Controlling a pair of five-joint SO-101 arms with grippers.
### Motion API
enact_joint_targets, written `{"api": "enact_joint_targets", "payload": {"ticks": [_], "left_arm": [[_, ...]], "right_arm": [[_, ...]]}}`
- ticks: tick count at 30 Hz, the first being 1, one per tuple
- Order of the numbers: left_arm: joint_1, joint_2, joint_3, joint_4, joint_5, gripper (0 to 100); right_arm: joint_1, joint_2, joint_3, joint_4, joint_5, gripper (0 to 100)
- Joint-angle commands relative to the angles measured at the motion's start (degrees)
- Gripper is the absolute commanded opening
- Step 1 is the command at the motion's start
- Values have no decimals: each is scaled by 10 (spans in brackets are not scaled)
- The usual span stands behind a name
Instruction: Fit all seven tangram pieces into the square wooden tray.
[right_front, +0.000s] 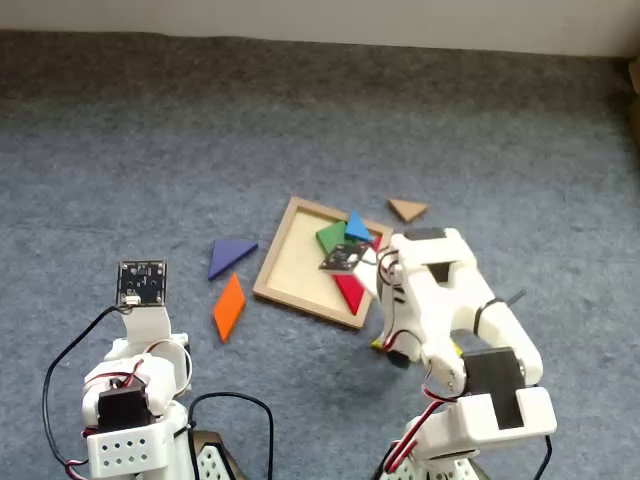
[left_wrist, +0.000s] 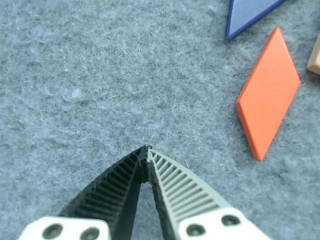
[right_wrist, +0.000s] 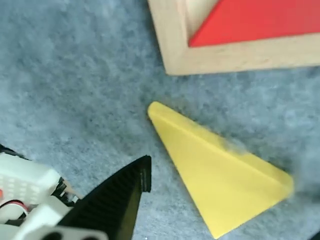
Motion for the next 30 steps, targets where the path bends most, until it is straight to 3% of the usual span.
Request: {"api": "enact_joint_targets", "payload": {"ticks": [1, 4, 9, 27, 30], "left_arm": [[-6, -15, 11, -1, -2, 7], [-6, -15, 11, -1, -2, 7], [-6, -15, 11, -1, -2, 7], [-6, -15, 11, -1, -2, 7], [-6, -15, 11, -1, -2, 7]], "right_arm": [[-11, -7, 12, 2, 8, 507], [-9, -7, 16, -22, 8, 476], [-12, -7, 15, -58, 5, 320], [-11, -7, 16, -56, 4, 310], [-9, -7, 14, -19, 4, 310]]}}
